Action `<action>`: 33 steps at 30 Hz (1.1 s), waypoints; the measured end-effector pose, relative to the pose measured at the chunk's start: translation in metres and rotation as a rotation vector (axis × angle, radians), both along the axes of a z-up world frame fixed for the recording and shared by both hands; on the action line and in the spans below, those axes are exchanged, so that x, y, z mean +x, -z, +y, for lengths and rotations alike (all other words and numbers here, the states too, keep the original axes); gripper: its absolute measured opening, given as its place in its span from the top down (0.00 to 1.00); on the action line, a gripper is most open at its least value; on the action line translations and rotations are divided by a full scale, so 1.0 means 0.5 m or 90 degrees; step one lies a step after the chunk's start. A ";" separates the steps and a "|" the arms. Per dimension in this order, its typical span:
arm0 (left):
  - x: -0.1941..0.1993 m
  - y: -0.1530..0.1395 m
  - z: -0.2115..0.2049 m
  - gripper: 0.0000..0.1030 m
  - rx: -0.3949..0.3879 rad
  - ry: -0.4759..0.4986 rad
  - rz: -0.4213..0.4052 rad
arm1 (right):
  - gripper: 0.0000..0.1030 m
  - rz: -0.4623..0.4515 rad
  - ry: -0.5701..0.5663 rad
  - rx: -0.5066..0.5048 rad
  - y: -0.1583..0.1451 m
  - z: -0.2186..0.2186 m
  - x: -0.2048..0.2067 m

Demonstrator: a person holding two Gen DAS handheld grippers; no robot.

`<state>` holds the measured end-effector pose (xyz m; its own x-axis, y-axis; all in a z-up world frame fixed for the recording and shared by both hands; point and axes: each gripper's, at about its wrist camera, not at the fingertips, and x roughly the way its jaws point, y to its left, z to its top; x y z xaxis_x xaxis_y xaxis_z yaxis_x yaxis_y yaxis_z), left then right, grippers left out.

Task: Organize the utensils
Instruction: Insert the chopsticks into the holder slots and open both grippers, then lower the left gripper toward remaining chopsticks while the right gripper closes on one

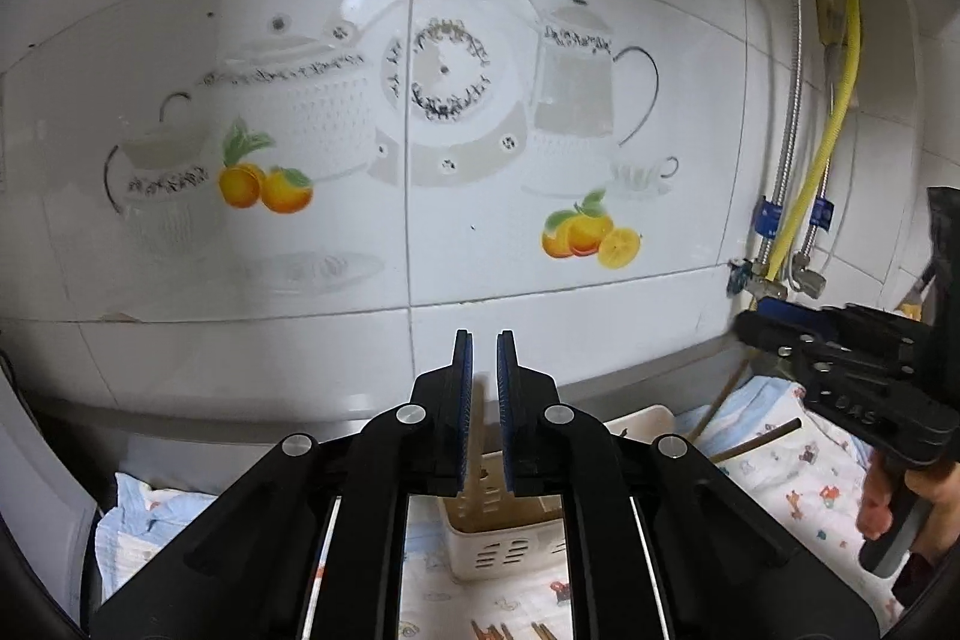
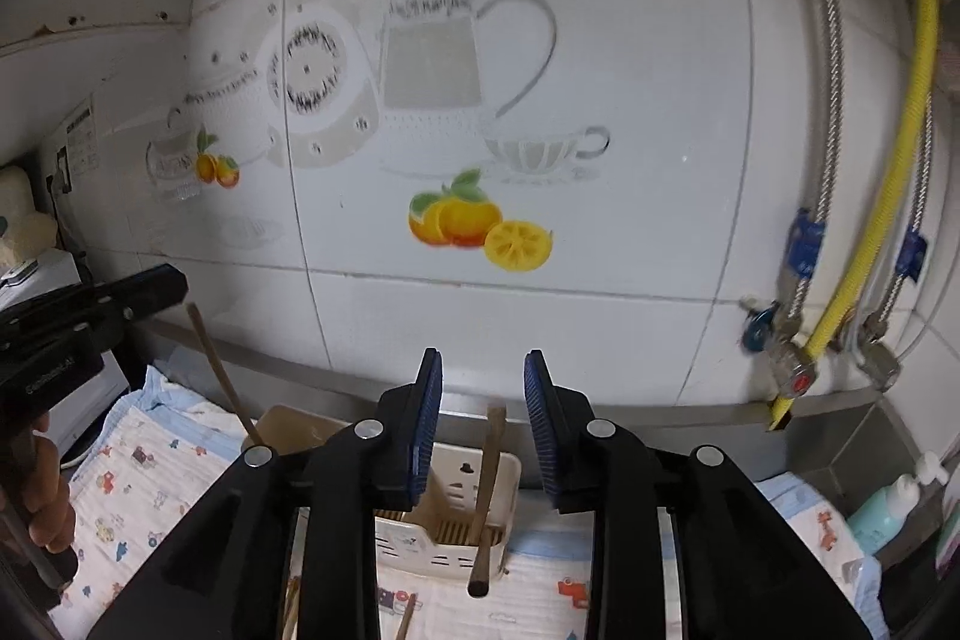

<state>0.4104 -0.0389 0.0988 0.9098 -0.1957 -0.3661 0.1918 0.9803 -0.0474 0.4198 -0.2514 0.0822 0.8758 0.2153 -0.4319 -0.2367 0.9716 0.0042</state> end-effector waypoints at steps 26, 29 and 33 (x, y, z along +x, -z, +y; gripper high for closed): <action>-0.382 0.202 0.150 0.59 -0.053 -0.075 0.134 | 0.71 0.233 -0.031 -0.037 0.355 0.053 -0.398; -0.411 0.241 0.162 0.59 -0.062 -0.088 0.155 | 0.75 0.256 -0.037 -0.016 0.385 0.064 -0.406; -0.434 0.289 0.176 0.58 -0.092 -0.099 0.195 | 0.79 0.271 -0.035 -0.010 0.409 0.073 -0.407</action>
